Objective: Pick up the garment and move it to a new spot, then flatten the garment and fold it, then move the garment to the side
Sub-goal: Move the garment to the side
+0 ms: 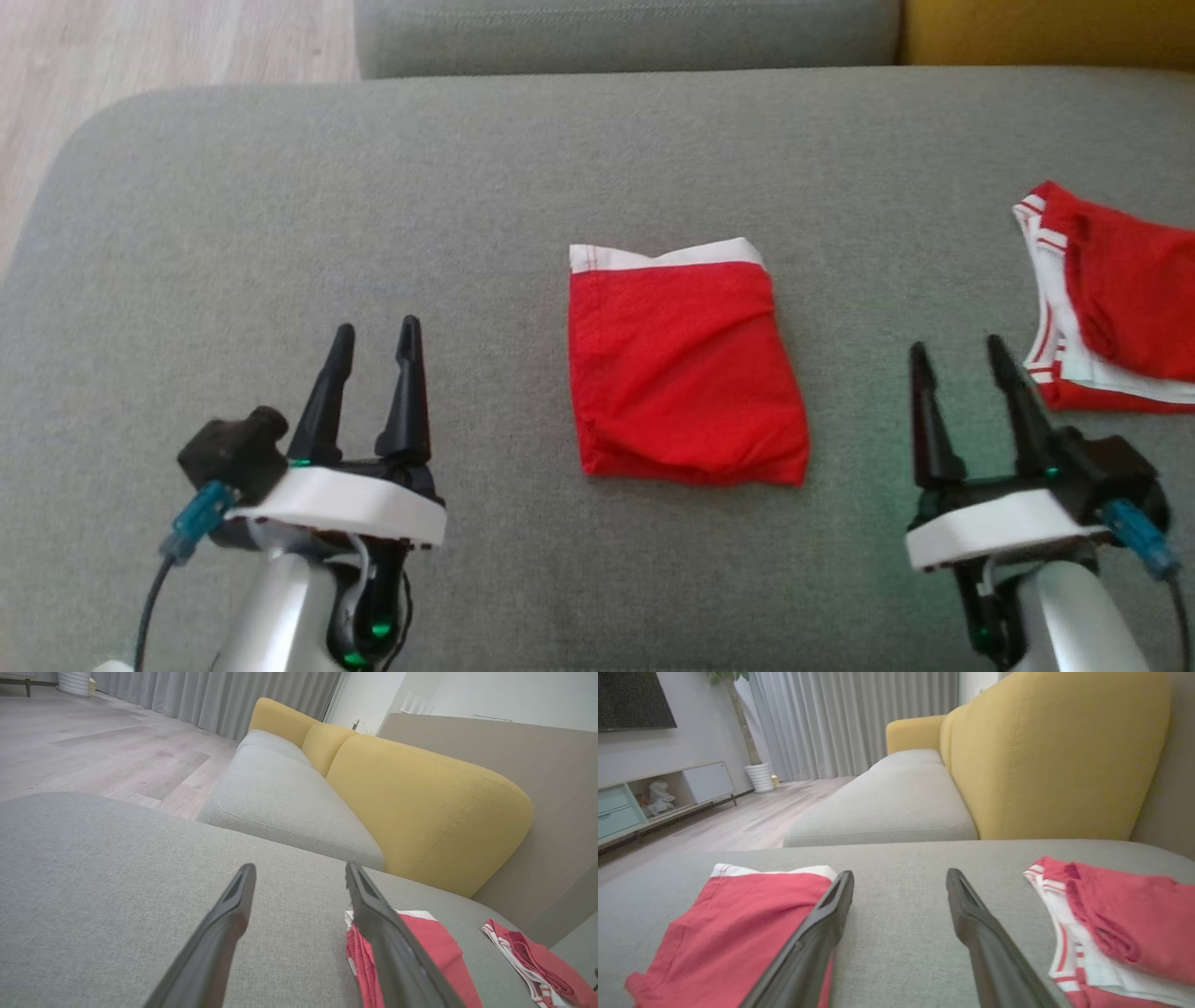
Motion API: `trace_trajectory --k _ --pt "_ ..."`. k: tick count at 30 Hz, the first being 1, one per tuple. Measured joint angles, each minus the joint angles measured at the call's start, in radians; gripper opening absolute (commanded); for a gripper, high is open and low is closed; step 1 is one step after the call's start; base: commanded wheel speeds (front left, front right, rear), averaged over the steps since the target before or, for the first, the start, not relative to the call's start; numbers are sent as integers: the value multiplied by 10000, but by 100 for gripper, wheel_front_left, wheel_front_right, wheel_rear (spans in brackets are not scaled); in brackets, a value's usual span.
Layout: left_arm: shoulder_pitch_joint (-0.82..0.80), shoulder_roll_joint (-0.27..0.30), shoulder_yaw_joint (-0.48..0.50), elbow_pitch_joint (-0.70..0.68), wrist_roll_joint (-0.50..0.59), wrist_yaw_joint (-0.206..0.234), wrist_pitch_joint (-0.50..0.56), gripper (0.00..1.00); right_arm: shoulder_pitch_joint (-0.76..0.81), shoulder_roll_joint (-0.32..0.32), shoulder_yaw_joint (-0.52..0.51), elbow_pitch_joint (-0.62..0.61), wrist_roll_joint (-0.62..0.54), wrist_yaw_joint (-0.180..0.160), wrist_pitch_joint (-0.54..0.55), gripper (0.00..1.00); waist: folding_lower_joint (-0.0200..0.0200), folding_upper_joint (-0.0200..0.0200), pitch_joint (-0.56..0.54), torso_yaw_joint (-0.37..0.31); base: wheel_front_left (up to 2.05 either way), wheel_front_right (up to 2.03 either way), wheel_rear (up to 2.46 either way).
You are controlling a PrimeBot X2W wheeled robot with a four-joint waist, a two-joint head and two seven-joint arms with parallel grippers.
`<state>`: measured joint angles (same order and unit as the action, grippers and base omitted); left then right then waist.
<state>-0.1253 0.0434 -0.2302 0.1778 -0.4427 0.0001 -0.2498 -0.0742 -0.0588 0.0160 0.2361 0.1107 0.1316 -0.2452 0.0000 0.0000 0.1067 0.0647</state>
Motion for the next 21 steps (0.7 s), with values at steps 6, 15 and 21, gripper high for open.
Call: trace_trajectory --k 6,15,21 --pt "-109 0 -267 10 -25 2 0 100 -643 36 838 738 1085 0 1003 100 0 0 421 399 0 0 0" --pt "-322 -2 -485 12 -65 15 2 100 -1685 35 1267 2215 2203 0 1766 100 0 0 887 1066 0 0 0" --pt "-394 -2 -535 56 -88 15 0 100 -2335 33 1475 3419 2163 0 1808 100 0 0 1110 1456 0 0 0"
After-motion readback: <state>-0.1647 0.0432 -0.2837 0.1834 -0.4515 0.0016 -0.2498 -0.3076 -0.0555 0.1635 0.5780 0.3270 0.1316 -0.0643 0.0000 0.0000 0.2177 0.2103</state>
